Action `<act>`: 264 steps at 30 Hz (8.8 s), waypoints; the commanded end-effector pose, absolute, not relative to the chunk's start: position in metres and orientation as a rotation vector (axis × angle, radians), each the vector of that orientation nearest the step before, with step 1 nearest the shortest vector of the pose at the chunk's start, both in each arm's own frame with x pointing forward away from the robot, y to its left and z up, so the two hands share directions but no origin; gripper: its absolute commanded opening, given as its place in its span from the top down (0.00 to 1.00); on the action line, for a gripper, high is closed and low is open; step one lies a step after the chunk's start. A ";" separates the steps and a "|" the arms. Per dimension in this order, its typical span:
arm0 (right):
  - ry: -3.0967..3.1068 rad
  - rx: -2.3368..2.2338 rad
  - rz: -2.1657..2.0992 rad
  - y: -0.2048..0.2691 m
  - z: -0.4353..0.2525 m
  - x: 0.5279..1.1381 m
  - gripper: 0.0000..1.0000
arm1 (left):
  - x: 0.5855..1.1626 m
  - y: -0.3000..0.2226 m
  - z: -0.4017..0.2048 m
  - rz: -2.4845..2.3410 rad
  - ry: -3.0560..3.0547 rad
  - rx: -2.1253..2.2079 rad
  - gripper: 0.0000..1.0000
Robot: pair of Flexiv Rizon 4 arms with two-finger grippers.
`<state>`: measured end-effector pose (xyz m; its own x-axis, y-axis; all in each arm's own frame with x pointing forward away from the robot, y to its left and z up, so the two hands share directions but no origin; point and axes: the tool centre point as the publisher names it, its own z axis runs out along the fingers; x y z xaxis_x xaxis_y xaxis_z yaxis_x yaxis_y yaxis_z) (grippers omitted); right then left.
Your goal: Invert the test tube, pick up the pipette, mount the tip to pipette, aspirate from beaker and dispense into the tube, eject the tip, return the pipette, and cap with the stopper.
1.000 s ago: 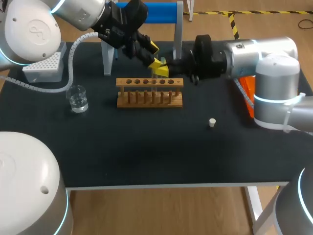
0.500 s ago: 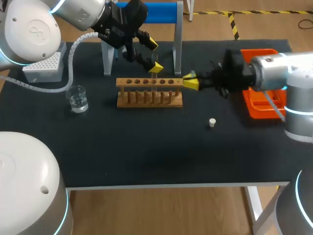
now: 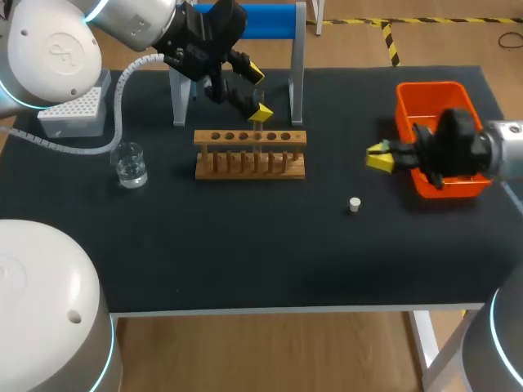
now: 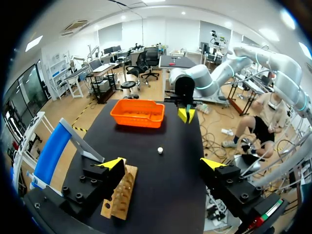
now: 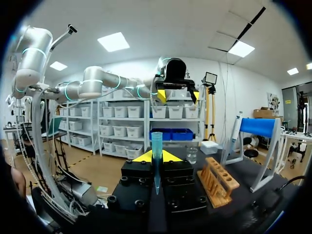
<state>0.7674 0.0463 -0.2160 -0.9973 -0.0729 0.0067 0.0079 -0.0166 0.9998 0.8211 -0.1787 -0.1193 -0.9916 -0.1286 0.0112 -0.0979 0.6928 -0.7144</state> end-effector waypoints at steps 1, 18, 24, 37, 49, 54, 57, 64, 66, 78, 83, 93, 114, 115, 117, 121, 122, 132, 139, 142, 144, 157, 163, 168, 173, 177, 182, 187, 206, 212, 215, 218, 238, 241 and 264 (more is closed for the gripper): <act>-2.169 0.055 -2.198 0.021 -0.221 0.757 1.00 | 0.820 -0.178 -0.118 -1.195 2.857 -0.192 0.00; -2.155 0.000 -2.208 0.002 -0.242 0.755 1.00 | 0.820 -0.178 -0.118 -1.195 2.857 -0.192 0.00; -2.168 -0.013 -2.191 0.003 -0.244 0.754 1.00 | 0.820 -0.178 -0.118 -1.195 2.857 -0.192 0.00; -2.179 -0.015 -2.177 0.004 -0.244 0.753 1.00 | 0.820 -0.178 -0.118 -1.195 2.857 -0.192 0.00; -2.179 -0.015 -2.177 0.004 -0.244 0.753 1.00 | 0.820 -0.178 -0.118 -1.195 2.857 -0.192 0.00; -2.179 -0.015 -2.177 0.004 -0.244 0.753 1.00 | 0.820 -0.178 -0.118 -1.195 2.857 -0.192 0.00; -2.179 -0.015 -2.177 0.004 -0.244 0.753 1.00 | 0.828 -0.162 -0.124 -1.170 2.856 -0.240 0.00; -2.179 -0.015 -2.177 0.004 -0.244 0.753 1.00 | 0.854 -0.101 -0.144 -1.047 2.829 -0.456 0.00; -2.179 -0.015 -2.177 0.004 -0.244 0.753 1.00 | 0.859 -0.085 -0.149 -1.027 2.820 -0.500 0.00; -2.179 -0.015 -2.177 0.004 -0.244 0.753 1.00 | 0.892 -0.026 -0.167 -0.853 2.666 -0.920 0.00; -2.179 -0.015 -2.177 0.004 -0.244 0.753 1.00 | 0.902 -0.018 -0.175 -0.791 2.598 -1.074 0.00; -2.179 -0.015 -2.177 0.004 -0.244 0.753 1.00 | 0.914 -0.006 -0.175 -0.761 2.446 -1.249 0.00; -2.179 -0.015 -2.177 0.004 -0.244 0.753 1.00 | 0.942 -0.012 -0.182 -0.731 2.165 -1.489 0.00; -2.179 -0.015 -2.177 0.004 -0.244 0.753 1.00 | 0.943 -0.011 -0.183 -0.732 2.153 -1.498 0.00; -2.179 -0.015 -2.177 0.004 -0.244 0.753 1.00 | 0.947 -0.010 -0.183 -0.738 2.118 -1.511 0.00; -2.179 -0.015 -2.177 0.004 -0.244 0.753 1.00 | 0.955 -0.008 -0.180 -0.754 2.051 -1.540 0.00; -2.179 -0.015 -2.177 0.004 -0.244 0.753 1.00 | 0.957 -0.009 -0.180 -0.753 2.043 -1.540 0.00; -2.179 -0.015 -2.177 0.004 -0.244 0.753 1.00 | 0.975 -0.015 -0.173 -0.786 1.956 -1.528 0.00; -2.179 -0.015 -2.177 0.004 -0.244 0.753 1.00 | 0.987 -0.019 -0.169 -0.807 1.888 -1.532 0.00; -2.179 -0.015 -2.177 0.004 -0.244 0.753 1.00 | 0.992 -0.022 -0.169 -0.816 1.869 -1.538 0.00; -2.179 -0.015 -2.177 0.004 -0.244 0.753 1.00 | 0.995 -0.024 -0.168 -0.818 1.860 -1.538 0.00; -2.179 -0.015 -2.177 0.004 -0.244 0.753 1.00 | 1.019 -0.039 -0.169 -0.838 1.815 -1.553 0.00; -2.179 -0.015 -2.177 0.004 -0.244 0.753 1.00 | 1.032 -0.044 -0.170 -0.846 1.797 -1.549 0.00; -2.179 -0.015 -2.177 0.004 -0.244 0.753 1.00 | 1.044 -0.048 -0.170 -0.863 1.779 -1.546 0.00; -2.179 -0.015 -2.177 0.004 -0.244 0.753 1.00 | 1.056 -0.052 -0.172 -0.876 1.757 -1.538 0.00; -2.179 -0.015 -2.177 0.004 -0.244 0.753 1.00 | 1.065 -0.056 -0.176 -0.881 1.751 -1.533 0.00; -2.179 -0.015 -2.177 0.004 -0.244 0.753 1.00 | 1.075 -0.058 -0.182 -0.886 1.745 -1.535 0.00; -2.179 -0.015 -2.177 0.004 -0.244 0.753 1.00 | 1.081 -0.057 -0.187 -0.898 1.729 -1.551 0.00; -2.179 -0.015 -2.177 0.004 -0.244 0.753 1.00 | 1.105 -0.053 -0.197 -0.927 1.683 -1.551 0.00; -2.179 -0.015 -2.177 0.004 -0.244 0.753 1.00 | 1.113 -0.055 -0.201 -0.928 1.686 -1.547 0.00; -2.179 -0.015 -2.177 0.004 -0.244 0.753 1.00 | 1.117 -0.055 -0.202 -0.930 1.686 -1.547 0.00; -2.179 -0.015 -2.177 0.004 -0.244 0.753 1.00 | 1.120 -0.056 -0.203 -0.931 1.686 -1.544 0.00; -2.179 -0.015 -2.177 0.004 -0.244 0.753 1.00 | 1.135 -0.048 -0.203 -0.922 1.664 -1.535 0.09; -2.179 -0.015 -2.177 0.004 -0.244 0.753 1.00 | 1.137 -0.047 -0.203 -0.924 1.659 -1.535 0.13; -2.179 -0.015 -2.177 0.004 -0.244 0.753 1.00 | 1.155 -0.036 -0.202 -0.934 1.631 -1.527 0.35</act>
